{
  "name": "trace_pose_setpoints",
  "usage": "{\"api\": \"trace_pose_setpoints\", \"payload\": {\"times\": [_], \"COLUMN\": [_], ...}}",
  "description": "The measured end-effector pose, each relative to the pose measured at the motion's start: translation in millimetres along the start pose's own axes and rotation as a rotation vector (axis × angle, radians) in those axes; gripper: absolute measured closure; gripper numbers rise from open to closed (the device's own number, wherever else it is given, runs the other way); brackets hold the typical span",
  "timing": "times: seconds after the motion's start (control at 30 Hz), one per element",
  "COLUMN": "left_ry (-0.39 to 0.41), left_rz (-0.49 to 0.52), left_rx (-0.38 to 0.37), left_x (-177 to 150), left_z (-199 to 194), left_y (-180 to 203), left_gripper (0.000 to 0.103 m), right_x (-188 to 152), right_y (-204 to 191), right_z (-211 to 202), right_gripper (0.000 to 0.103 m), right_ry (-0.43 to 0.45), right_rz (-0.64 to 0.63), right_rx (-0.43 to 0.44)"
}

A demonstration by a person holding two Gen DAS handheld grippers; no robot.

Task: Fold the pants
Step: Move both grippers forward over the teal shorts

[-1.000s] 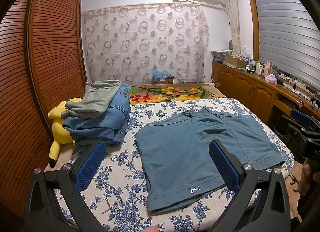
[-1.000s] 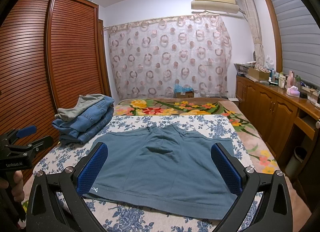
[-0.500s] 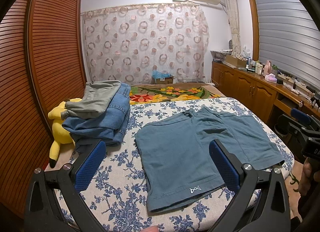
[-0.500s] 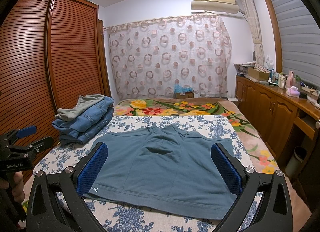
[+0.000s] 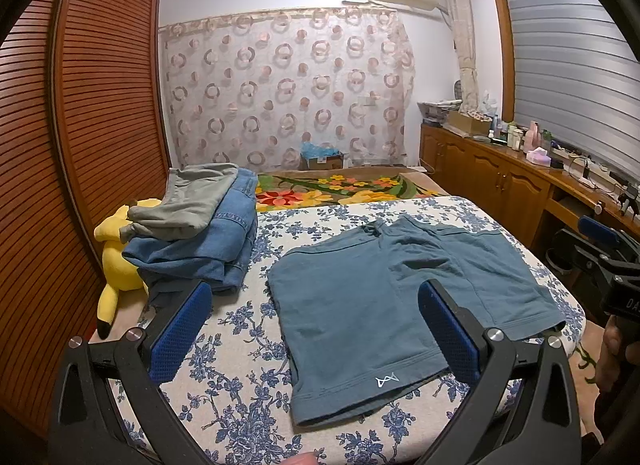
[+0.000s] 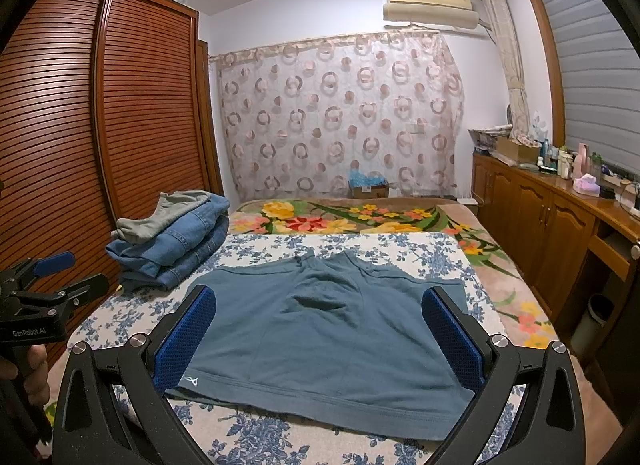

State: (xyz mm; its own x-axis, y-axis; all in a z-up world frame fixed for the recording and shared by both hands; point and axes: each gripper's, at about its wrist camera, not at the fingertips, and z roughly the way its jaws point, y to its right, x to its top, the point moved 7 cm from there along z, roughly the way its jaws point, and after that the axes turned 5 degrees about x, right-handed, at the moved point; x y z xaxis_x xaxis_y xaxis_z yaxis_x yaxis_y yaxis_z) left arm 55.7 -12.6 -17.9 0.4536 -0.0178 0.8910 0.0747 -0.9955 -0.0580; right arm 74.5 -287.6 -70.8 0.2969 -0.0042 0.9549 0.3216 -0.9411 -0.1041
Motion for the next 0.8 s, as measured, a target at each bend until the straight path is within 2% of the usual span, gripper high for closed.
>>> {"api": "trace_pose_setpoints", "payload": {"times": [0.27, 0.8], "left_ry": [-0.021, -0.117], "left_rz": [0.0, 0.007], "left_rx": [-0.013, -0.065], "left_x": [1.4, -34.7], "left_z": [-5.4, 38.9], "left_y": [13.2, 7.0], "left_gripper": [0.0, 0.0], "right_x": [-1.2, -6.1], "right_y": [-0.5, 7.1], "right_z": [1.5, 8.7], "right_gripper": [0.0, 0.0], "right_ry": [-0.004, -0.054], "right_rz": [-0.001, 0.014], "right_rx": [0.0, -0.014]}}
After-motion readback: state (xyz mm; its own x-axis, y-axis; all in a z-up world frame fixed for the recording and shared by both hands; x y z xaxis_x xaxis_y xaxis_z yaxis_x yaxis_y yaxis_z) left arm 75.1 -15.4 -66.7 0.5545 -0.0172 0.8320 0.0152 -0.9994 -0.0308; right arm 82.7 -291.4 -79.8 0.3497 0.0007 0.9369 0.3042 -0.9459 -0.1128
